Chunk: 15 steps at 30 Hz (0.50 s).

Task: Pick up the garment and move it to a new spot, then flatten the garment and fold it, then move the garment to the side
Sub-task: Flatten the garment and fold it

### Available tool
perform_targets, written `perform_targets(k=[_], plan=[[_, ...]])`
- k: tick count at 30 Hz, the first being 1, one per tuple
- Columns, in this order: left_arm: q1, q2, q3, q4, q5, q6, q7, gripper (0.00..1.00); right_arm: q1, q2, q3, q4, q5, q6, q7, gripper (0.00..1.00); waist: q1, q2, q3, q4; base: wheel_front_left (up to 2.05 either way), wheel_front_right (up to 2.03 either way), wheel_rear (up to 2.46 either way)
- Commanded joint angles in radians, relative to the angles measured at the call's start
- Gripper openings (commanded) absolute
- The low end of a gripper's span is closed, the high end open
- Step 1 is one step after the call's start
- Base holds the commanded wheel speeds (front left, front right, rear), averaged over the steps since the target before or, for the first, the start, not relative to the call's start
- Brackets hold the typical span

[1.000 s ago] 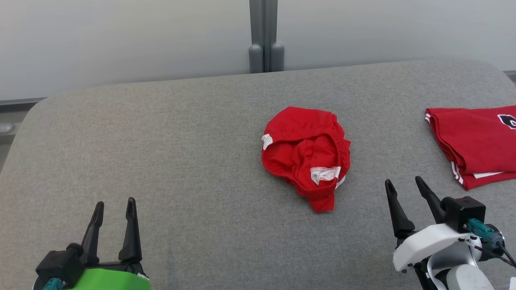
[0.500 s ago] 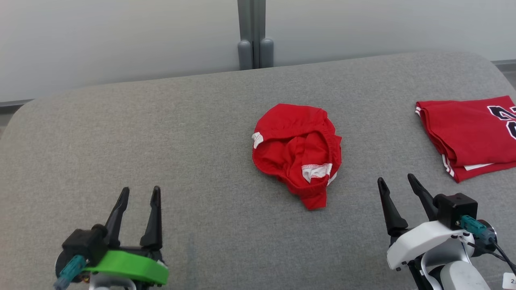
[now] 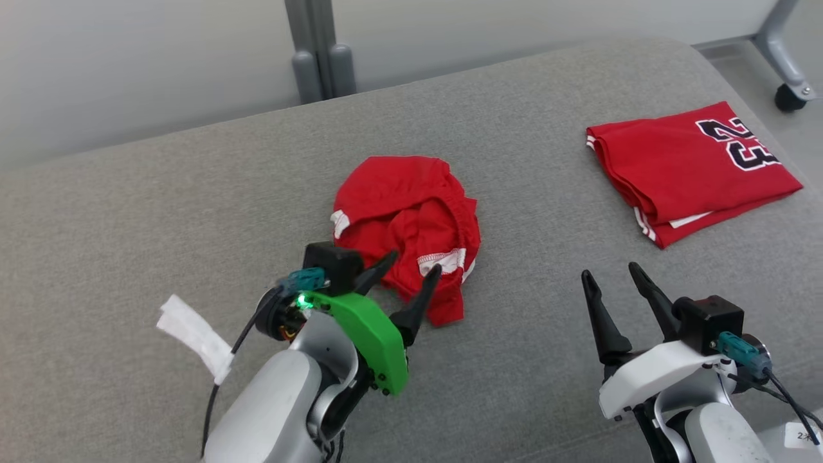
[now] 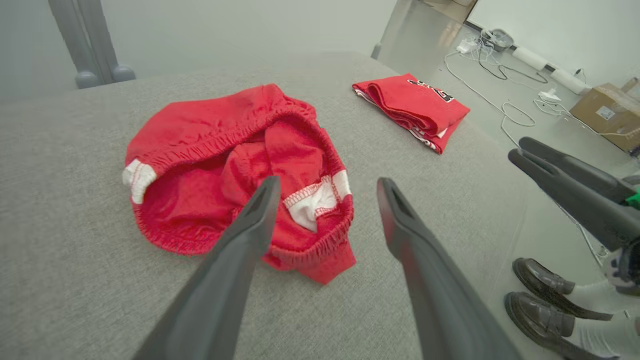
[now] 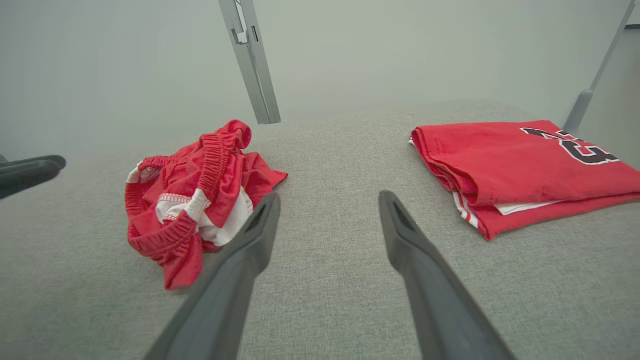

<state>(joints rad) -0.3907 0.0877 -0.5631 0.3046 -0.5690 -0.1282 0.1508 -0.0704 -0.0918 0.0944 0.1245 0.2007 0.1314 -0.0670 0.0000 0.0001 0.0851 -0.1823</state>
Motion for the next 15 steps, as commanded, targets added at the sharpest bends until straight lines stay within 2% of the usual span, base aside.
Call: perform_targets(k=[1,7,11,15], plan=[[-0.043,-0.001,-0.012,0.025,-0.01,-0.004,0.019,1.0,-0.011,0.0,0.002,0.002,0.005,-0.002,-0.008,1.0,0.0,-0.0001,0.038,-0.071,0.0,0.0,0.0],[-0.15,-0.021,-0.06,0.158,0.032,0.029,0.069,1.0,-0.025,0.001,0.014,0.014,0.012,-0.002,-0.02,1.0,0.0,-0.0001,0.069,-0.14,0.0,0.0,0.0],[-0.186,-0.027,-0.069,0.229,0.023,0.058,0.094,1.0,-0.034,0.005,0.019,0.023,0.016,-0.002,-0.032,1.0,0.0,-0.0001,0.085,-0.174,0.0,0.0,0.0],[-0.205,-0.03,-0.084,0.276,0.035,0.101,0.117,1.0,-0.032,0.007,0.016,0.032,0.013,-0.002,-0.04,1.0,0.0,-0.0001,0.094,-0.191,0.0,0.0,0.0]])
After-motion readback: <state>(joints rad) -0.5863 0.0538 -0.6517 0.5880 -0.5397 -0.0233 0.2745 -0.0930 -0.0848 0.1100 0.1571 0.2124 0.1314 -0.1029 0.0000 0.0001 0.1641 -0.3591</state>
